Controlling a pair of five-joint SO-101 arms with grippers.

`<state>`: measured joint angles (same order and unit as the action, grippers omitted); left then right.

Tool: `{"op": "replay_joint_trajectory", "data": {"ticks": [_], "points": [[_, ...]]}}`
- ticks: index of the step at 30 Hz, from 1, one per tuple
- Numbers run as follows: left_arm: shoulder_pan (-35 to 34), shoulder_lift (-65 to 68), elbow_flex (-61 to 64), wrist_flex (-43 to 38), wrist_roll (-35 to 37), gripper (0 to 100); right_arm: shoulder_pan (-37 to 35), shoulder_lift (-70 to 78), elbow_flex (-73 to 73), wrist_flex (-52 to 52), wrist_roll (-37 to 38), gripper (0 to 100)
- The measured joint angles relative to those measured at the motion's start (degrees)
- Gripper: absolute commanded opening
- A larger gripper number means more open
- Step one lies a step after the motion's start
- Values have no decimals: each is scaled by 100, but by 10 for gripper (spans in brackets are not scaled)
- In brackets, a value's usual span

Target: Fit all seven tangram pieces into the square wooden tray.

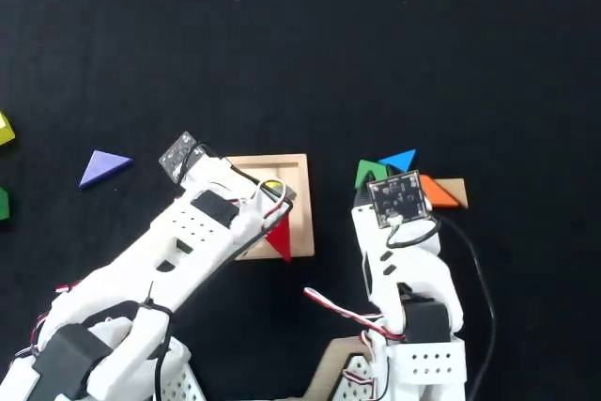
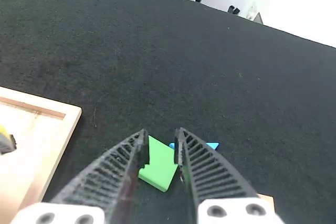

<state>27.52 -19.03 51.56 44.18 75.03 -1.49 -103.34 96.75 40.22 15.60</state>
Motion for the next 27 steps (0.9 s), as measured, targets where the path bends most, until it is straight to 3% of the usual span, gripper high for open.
{"op": "replay_joint_trajectory", "data": {"ticks": [19, 21, 27], "points": [[18, 0, 62, -9, -281, 145, 0, 0, 0, 0, 0, 96], [18, 0, 132, -9, -281, 214, 0, 0, 0, 0, 0, 96], [237, 0, 211, -9, -325, 558, 0, 0, 0, 0, 0, 96]]}}
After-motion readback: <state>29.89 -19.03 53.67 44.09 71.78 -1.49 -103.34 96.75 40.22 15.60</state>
